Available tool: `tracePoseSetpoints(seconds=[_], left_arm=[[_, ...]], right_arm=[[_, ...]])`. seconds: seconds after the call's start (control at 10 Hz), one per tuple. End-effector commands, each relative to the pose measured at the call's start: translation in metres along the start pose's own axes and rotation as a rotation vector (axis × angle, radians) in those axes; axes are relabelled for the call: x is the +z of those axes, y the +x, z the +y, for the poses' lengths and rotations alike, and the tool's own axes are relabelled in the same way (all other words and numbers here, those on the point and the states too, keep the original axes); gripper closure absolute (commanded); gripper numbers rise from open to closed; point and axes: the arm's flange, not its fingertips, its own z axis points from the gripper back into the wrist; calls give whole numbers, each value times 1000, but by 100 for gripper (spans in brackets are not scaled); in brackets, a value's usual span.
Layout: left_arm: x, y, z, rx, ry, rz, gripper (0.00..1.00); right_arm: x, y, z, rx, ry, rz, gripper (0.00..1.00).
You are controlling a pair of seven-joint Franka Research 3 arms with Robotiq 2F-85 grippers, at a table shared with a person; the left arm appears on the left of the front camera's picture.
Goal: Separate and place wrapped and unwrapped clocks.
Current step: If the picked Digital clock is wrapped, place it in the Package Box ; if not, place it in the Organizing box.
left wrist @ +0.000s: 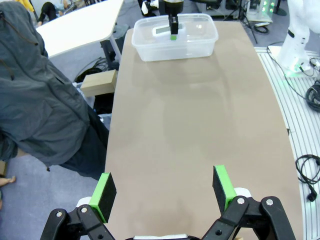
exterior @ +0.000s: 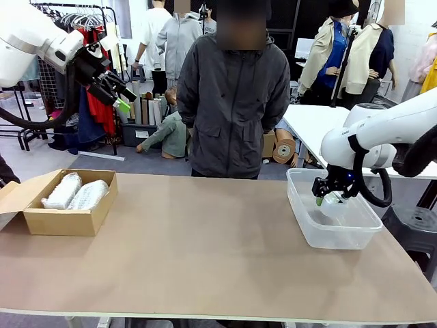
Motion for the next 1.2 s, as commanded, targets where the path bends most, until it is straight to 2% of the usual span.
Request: tracePoseSetpoints(seconds=[0.0, 0.5, 0.6, 0.8, 1.1], left_arm=[[1, 1, -1, -7, 5, 1, 0], [1, 1, -1, -7, 5, 1, 0], [1, 1, -1, -7, 5, 1, 0], [1, 1, -1, -7, 5, 1, 0], [1, 1, -1, -7, 5, 1, 0]], right_arm=[[-3, 8, 2, 9, 26, 31, 100], [-22, 8, 6, 13, 19, 100, 100], [-25, 9, 7, 8, 23, 108, 96], [-27, 8, 5, 2, 17, 132, 72], [-29, 7, 6, -2, 19, 147, 16]])
